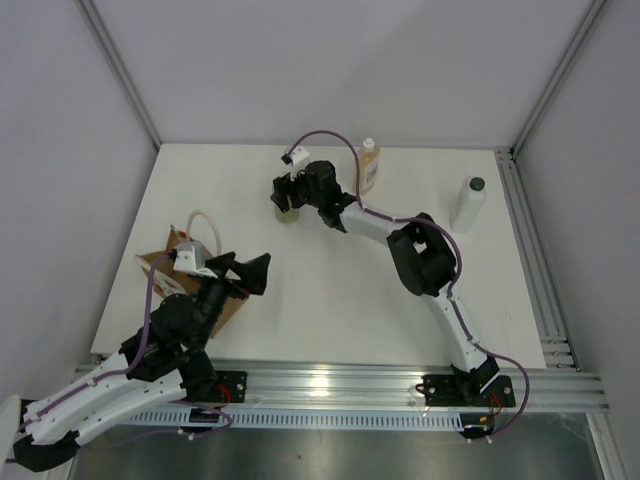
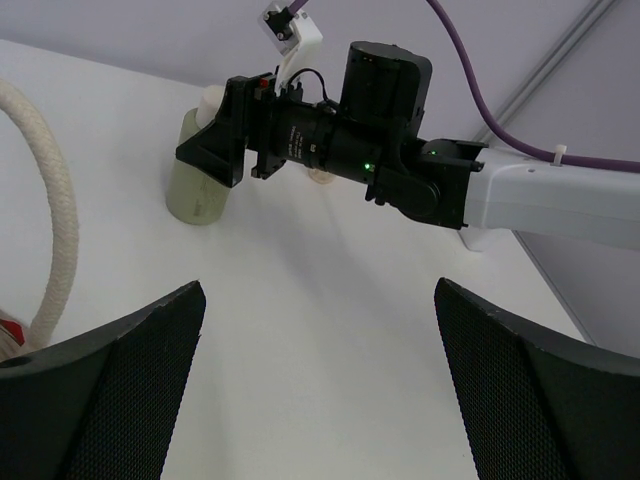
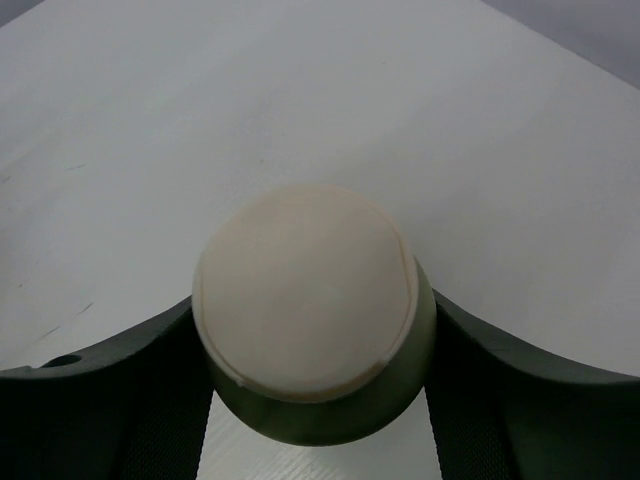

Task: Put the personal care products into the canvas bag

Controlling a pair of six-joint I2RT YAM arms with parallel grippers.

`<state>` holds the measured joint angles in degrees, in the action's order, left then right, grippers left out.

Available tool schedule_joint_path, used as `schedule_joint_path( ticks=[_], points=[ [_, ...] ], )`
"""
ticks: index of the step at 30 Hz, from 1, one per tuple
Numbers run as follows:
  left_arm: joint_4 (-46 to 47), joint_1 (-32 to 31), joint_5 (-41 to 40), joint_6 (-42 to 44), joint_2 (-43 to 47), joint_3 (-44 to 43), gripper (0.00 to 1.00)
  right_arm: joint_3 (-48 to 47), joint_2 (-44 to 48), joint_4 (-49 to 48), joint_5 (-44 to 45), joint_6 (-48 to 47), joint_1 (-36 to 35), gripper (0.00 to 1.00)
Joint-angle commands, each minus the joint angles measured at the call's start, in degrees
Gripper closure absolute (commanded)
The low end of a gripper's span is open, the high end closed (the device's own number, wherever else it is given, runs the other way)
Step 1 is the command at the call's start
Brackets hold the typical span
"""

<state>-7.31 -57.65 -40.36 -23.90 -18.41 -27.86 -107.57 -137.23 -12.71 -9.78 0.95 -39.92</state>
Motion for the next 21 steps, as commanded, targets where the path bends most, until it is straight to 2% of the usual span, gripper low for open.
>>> schedule_joint_path(
  ticks=[1,4,8,12,16,17,21],
  points=[
    [2.4,-0.6,0.3,0.8,-1.6,-0.9,0.01,3.3,4.3,-7.7,-0.9,-0.8,-0.7,0.31],
    [1.8,-0.8,0.5,1.2,-3.5,-2.2,0.01,11.5,9.8,-12.2,-2.4,-0.3,-0.8,0.39],
    [1.3,-1.0,0.5,1.0,-6.2,-2.8,0.01,23.3,17.2,-17.2,-2.8,0.5,-2.7,0.42],
    [1.2,-1.1,-0.3,1.0,-5.4,-2.4,0.01,40.6,24.2,-25.0,1.4,0.5,-5.9,0.43],
    [1.4,-1.1,-0.7,1.4,-5.2,-2.2,0.01,51.7,30.2,-27.1,8.8,-3.1,-12.0,0.4],
    [1.3,-1.2,-0.1,1.4,-5.3,-2.5,0.01,53.8,32.4,-27.8,12.9,-3.1,-14.6,0.38],
    [0.5,-1.2,0.9,1.5,-7.5,-3.7,0.01,61.0,36.9,-29.5,16.9,-3.1,-19.7,0.25]
  ],
)
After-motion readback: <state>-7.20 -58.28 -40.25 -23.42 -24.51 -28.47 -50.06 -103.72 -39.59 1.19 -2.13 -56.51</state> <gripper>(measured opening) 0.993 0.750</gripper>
